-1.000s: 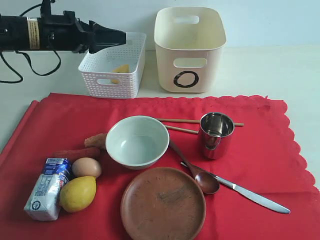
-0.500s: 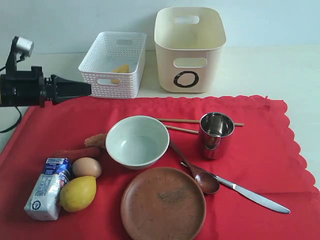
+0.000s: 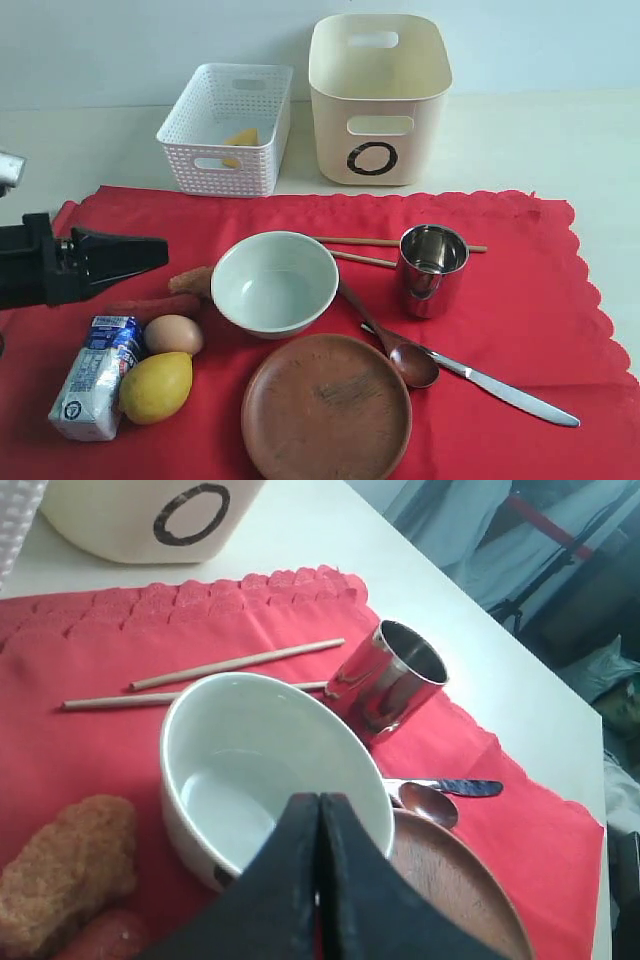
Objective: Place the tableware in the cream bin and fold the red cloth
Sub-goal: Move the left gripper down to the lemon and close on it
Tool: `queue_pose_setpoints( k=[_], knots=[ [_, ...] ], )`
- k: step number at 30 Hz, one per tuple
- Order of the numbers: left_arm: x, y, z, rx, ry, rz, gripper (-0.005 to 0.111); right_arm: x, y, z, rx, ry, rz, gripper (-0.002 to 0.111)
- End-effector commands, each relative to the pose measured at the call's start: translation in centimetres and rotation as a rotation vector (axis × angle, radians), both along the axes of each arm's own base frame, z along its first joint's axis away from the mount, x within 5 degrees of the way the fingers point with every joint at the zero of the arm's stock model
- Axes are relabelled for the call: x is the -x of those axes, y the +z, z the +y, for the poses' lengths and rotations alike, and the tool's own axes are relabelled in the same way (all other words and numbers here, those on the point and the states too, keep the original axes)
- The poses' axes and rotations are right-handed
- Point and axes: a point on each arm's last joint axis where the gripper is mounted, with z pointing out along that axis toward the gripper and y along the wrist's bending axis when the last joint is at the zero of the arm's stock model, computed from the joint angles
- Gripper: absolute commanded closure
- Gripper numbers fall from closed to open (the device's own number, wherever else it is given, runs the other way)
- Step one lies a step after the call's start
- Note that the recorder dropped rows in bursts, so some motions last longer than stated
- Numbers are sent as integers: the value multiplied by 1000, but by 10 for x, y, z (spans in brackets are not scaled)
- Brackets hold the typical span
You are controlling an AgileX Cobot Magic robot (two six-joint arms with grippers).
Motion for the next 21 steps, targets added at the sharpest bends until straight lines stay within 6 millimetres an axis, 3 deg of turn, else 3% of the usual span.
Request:
queue_pose_setpoints(
  k=[1, 7, 12, 15, 21],
  knots=[
    [2, 9, 1, 16, 26, -54, 105, 0, -1, 0, 0, 1, -4, 108],
    [-3, -14, 13, -172, 195, 186, 103, 0, -1, 0, 0, 1, -4, 108],
    [-4, -21, 20, -225, 281, 292, 72, 0, -1, 0, 0, 1, -4, 108],
    [-4, -21, 20, -218, 287, 305, 60, 0, -1, 0, 0, 1, -4, 108],
    [-13, -17, 22, -188, 359, 252, 59, 0, -1, 0, 0, 1, -4, 108]
  ],
)
